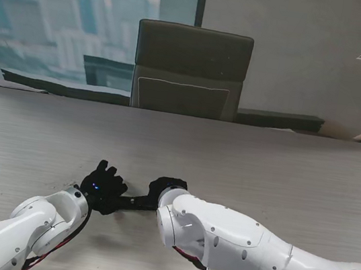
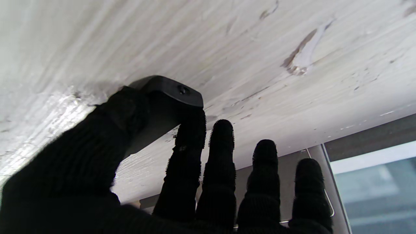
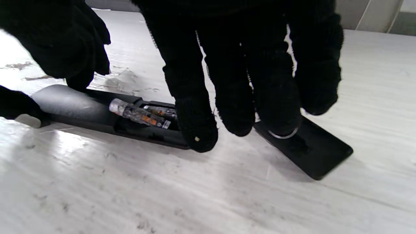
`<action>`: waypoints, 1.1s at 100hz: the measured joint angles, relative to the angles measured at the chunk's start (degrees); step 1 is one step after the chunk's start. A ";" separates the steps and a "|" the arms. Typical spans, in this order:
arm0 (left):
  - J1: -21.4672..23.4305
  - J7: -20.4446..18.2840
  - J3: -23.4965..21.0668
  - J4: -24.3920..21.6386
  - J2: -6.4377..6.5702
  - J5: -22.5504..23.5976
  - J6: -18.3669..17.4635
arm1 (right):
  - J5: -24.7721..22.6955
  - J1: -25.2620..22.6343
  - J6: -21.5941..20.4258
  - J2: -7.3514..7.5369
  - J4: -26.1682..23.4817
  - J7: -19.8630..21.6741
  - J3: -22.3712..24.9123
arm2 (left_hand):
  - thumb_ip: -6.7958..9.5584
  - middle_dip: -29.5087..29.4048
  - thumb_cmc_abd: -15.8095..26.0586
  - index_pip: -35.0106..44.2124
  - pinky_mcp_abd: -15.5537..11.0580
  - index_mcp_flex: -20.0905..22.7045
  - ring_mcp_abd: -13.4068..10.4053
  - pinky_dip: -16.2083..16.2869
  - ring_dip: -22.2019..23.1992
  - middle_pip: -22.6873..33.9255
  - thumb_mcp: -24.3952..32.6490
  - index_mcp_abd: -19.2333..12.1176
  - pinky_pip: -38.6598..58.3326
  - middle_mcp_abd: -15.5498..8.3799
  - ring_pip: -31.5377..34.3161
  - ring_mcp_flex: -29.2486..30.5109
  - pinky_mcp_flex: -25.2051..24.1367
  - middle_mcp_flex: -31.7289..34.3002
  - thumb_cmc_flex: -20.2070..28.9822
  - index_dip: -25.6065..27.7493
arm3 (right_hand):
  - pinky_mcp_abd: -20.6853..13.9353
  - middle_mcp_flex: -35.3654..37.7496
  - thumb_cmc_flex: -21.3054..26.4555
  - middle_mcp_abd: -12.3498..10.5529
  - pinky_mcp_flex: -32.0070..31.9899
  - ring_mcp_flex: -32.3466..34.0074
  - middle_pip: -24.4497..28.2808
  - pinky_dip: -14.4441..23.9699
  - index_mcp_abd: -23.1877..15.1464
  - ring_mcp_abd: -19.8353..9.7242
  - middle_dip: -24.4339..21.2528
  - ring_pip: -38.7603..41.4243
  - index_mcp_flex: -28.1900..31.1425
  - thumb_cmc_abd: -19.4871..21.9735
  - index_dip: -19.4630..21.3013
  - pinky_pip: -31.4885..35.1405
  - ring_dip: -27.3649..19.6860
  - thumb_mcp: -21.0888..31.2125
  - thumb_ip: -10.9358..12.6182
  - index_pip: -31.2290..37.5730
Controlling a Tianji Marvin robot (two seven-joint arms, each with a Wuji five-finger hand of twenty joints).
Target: Install the batteries into the remote control and close the cover
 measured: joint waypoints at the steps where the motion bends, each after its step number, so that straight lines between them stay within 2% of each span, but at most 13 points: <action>1: 0.00 0.00 0.00 0.00 0.00 0.00 0.00 | 0.16 0.06 0.05 -0.04 0.05 0.07 0.02 | 0.00 0.00 0.00 0.00 0.00 0.00 0.00 0.00 0.00 0.00 0.00 0.00 0.00 0.00 0.00 0.00 0.00 0.00 0.00 0.00 | 0.01 0.01 -0.10 0.00 0.00 0.00 -0.17 0.01 0.05 0.00 0.00 0.00 0.06 0.02 0.00 0.00 -0.03 -0.01 0.00 -0.03; 49: 0.18 0.02 -0.22 -0.06 -0.06 0.16 -0.08 | 3.24 2.51 2.25 -1.55 3.10 1.31 -2.54 | 0.00 0.00 0.04 -0.09 0.00 0.00 0.00 0.00 0.00 0.00 0.00 0.00 0.00 0.00 0.00 0.00 0.00 0.00 0.00 -0.01 | 0.07 0.04 -0.57 0.07 0.00 0.01 -0.96 0.12 0.31 0.03 0.01 -0.01 0.57 0.06 0.00 0.01 -0.72 -0.58 0.00 -1.32; 110: 0.62 -0.05 -0.69 -0.32 -0.12 0.49 -0.19 | 4.91 2.93 0.60 -3.10 6.39 1.38 -2.20 | 0.00 0.00 0.11 -0.18 0.00 0.00 0.00 0.00 0.00 0.00 0.00 0.01 0.00 -0.01 0.00 0.00 0.00 0.00 0.00 -0.07 | 0.08 0.02 -0.68 0.11 0.00 0.01 -0.98 0.13 1.27 0.03 0.01 -0.29 0.57 -0.77 0.00 0.01 -0.72 -0.50 0.00 -1.38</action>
